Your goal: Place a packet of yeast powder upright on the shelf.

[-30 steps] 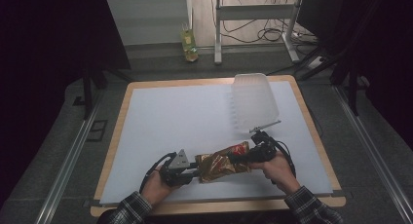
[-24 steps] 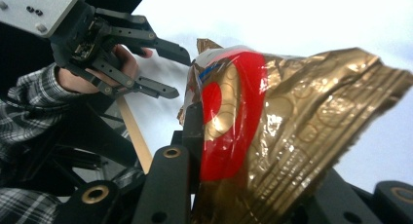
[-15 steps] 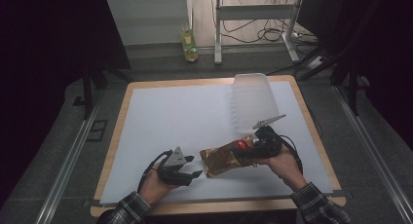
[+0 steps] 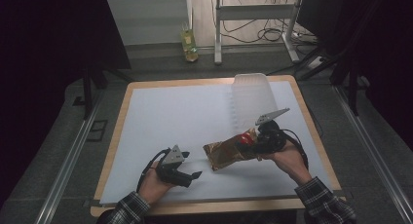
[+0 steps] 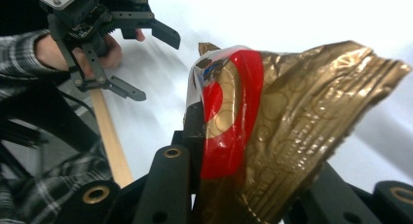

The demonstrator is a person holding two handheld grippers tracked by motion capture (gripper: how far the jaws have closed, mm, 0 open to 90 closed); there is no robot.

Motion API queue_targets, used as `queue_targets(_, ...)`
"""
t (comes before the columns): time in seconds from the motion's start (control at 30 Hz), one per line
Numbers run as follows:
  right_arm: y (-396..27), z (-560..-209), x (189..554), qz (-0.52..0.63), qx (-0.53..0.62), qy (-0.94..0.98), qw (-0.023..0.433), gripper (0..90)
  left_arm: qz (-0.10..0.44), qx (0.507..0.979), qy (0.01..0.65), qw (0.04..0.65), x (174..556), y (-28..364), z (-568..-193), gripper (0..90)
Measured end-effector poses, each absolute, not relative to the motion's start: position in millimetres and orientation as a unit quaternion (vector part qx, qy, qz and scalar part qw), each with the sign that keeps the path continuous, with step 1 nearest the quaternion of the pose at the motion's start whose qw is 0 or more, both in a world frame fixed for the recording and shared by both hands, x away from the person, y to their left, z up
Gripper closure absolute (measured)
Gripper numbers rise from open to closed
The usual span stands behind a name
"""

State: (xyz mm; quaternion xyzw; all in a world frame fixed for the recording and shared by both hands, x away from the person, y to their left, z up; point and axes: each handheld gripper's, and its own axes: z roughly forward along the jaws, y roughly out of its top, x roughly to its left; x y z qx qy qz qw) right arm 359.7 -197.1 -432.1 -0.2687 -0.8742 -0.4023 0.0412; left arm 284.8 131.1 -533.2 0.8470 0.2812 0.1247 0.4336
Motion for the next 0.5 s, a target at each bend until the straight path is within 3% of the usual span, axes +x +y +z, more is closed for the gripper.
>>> queue_targets(0.13,-198.9,-425.5,361.2,-0.400,-0.253,-0.881,0.022,72.5,0.128,0.849,0.283,0.428,285.0,130.2,-533.6,7.8)
queue_targets(0.5,-204.2,-410.1,364.1,-0.390,-0.224,-0.893,-0.014,72.6,0.142,0.843,0.293,0.427,286.8,132.3,-533.9,0.2)
